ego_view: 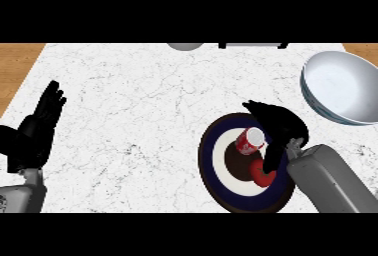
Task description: Pick the can from the plate and place it in the bowl
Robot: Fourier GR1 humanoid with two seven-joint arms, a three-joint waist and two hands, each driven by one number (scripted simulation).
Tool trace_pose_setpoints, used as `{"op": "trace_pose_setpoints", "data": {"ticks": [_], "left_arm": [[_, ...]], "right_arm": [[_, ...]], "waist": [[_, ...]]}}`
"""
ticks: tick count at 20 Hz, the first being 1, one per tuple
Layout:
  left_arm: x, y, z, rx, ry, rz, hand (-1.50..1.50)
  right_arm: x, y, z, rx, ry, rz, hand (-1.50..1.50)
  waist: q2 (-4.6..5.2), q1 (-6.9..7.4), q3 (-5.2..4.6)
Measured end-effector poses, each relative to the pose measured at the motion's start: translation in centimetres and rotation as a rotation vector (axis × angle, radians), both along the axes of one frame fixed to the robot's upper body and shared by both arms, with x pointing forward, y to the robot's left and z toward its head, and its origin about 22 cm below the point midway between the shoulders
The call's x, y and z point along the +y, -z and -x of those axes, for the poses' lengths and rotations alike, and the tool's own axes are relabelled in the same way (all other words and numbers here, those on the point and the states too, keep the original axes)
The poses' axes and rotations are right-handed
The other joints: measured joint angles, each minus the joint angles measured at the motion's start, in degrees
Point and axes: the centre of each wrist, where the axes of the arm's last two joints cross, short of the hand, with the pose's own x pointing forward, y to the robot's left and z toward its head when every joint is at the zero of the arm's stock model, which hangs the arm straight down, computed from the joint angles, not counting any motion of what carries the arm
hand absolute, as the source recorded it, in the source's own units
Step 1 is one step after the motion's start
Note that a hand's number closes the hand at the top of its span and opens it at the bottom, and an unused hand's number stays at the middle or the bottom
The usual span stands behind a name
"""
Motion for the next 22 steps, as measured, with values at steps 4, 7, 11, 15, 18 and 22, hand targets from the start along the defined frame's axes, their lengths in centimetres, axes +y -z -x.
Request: {"op": "trace_pose_setpoints", "data": {"ticks": [4,7,11,15,18,22], "left_arm": [[0.4,-0.2,-0.4,-0.004,0.007,-0.001,0.00],[0.3,-0.3,-0.6,-0.004,0.004,0.000,0.00],[0.1,-0.3,-0.6,-0.001,0.003,-0.004,0.00],[-0.1,-0.6,-0.6,-0.004,0.006,-0.004,0.00],[0.0,-0.7,-0.1,-0.005,0.002,-0.001,0.00],[0.2,-0.6,-0.1,-0.004,0.007,-0.001,0.00]], "right_arm": [[-0.1,1.4,0.5,0.014,0.006,0.003,-1.50],[-0.1,2.3,0.5,0.020,0.010,-0.002,-1.50],[0.0,2.8,0.1,0.006,0.023,-0.001,-1.50],[0.2,3.4,-0.9,0.006,0.035,0.002,-1.50],[0.8,4.3,-1.3,0.045,0.030,-0.014,1.50],[1.4,5.4,-1.8,0.063,-0.012,-0.039,1.50]], "waist": [[0.00,-0.06,-0.01],[0.01,-0.05,0.00],[-0.01,-0.03,-0.01],[-0.04,0.04,-0.04],[-0.14,0.11,-0.14],[-0.17,0.21,-0.16]]}}
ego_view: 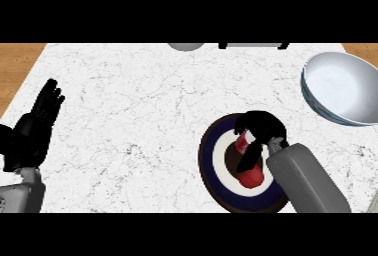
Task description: Pick the can from the plate and place it in the bowl
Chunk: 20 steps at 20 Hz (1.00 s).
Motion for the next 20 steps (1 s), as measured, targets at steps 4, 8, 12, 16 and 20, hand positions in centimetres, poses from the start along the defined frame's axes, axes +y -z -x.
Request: {"op": "trace_pose_setpoints", "data": {"ticks": [4,8,12,16,20], "left_arm": [[-0.1,-0.2,-0.1,0.002,0.007,0.007,0.00],[0.2,0.4,-0.5,0.004,0.003,0.003,0.00],[0.3,0.3,-0.7,0.002,0.000,0.002,0.00],[-0.2,0.0,-0.9,-0.004,0.012,0.006,0.00],[-1.1,-0.3,-1.2,-0.020,0.037,0.007,0.00]], "right_arm": [[0.0,0.7,-0.8,-0.014,-0.023,-0.033,1.50],[0.5,1.3,-1.2,-0.047,-0.028,-0.047,1.50],[0.1,1.2,-1.0,-0.137,-0.005,-0.049,1.50],[-1.5,-0.6,-3.6,-0.194,0.265,-0.005,1.50],[-3.8,-3.1,-6.3,-0.235,0.624,0.044,1.50]], "waist": [[-0.11,-0.05,-0.05],[-0.28,-0.15,-0.16],[-0.30,-0.18,-0.10],[0.29,0.64,0.04],[1.29,2.00,0.13]]}}
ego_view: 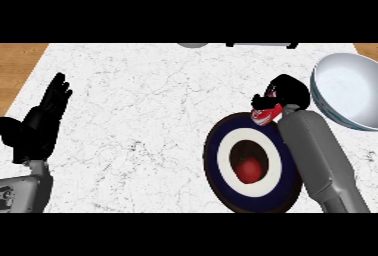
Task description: Pick the can from the plate and place it in the bowl
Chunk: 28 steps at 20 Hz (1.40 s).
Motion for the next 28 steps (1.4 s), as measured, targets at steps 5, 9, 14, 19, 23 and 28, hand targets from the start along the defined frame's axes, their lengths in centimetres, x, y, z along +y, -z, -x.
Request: {"op": "trace_pose_setpoints", "data": {"ticks": [5,9,14,19,23,28], "left_arm": [[-0.4,0.1,0.1,0.004,0.021,-0.004,0.00],[-0.4,-0.1,0.0,0.006,0.021,-0.004,0.00],[-0.2,0.4,0.1,0.011,0.009,-0.007,0.00],[0.2,0.4,0.0,0.013,-0.016,-0.004,0.00],[0.0,0.7,0.3,0.017,-0.021,-0.007,0.00],[0.3,0.5,0.6,0.014,-0.029,-0.006,0.00]], "right_arm": [[0.9,-4.7,-3.2,-0.094,0.282,0.105,1.50],[2.0,-9.3,-4.9,-0.257,0.399,0.229,1.50],[2.7,-13.7,-5.8,-0.455,0.462,0.319,1.50],[1.9,-16.0,-6.3,-0.539,0.518,0.337,1.50],[0.1,-16.0,-6.4,-0.572,0.559,0.312,1.50],[-4.5,-15.2,-6.1,-0.607,0.620,0.253,1.50]], "waist": [[0.05,1.30,0.00],[-0.11,1.30,-0.04],[-0.37,0.47,-0.05],[-0.60,-0.48,-0.02],[-0.72,-1.00,0.01],[-0.78,-1.36,0.04]]}}
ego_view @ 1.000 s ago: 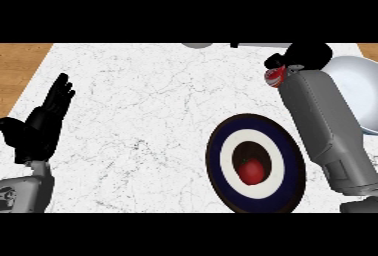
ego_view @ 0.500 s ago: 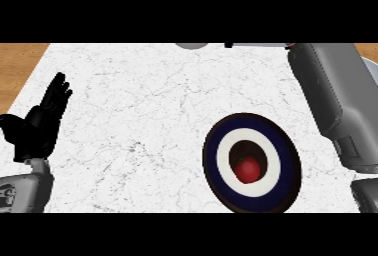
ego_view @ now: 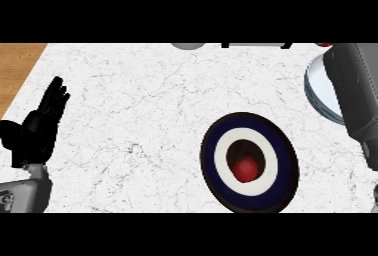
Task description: Pick the can from the plate and place it in the bowl
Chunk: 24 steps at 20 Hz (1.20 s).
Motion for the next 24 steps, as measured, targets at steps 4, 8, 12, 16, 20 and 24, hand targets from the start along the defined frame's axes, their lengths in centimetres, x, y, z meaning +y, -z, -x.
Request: {"op": "trace_pose_setpoints", "data": {"ticks": [4,8,12,16,20,24], "left_arm": [[-0.3,0.1,0.1,-0.004,0.002,-0.001,0.00],[-0.1,-0.5,0.1,-0.002,0.007,-0.002,0.00],[0.1,-0.7,0.2,0.002,0.011,0.001,0.00],[-0.3,-0.6,0.1,-0.001,0.020,0.004,0.00],[-0.1,-0.5,-0.1,-0.005,0.017,0.007,0.00],[-0.5,-0.3,-0.3,-0.003,0.018,0.002,0.00]], "right_arm": [[-3.9,1.9,0.5,-0.036,0.030,-0.040,1.50],[-8.0,3.5,1.4,-0.062,0.048,-0.060,1.50],[-10.6,5.1,2.1,-0.080,0.058,-0.066,1.50],[-13.3,7.3,3.3,0.031,0.110,-0.114,1.50],[-15.4,9.1,4.6,0.095,0.166,-0.251,-1.50],[-17.0,10.2,5.7,0.114,0.117,-0.331,-1.50]], "waist": [[0.08,0.07,0.02],[0.17,0.24,0.05],[0.26,0.51,0.06],[0.50,0.78,0.05],[0.52,0.69,0.10],[0.55,0.76,0.15]]}}
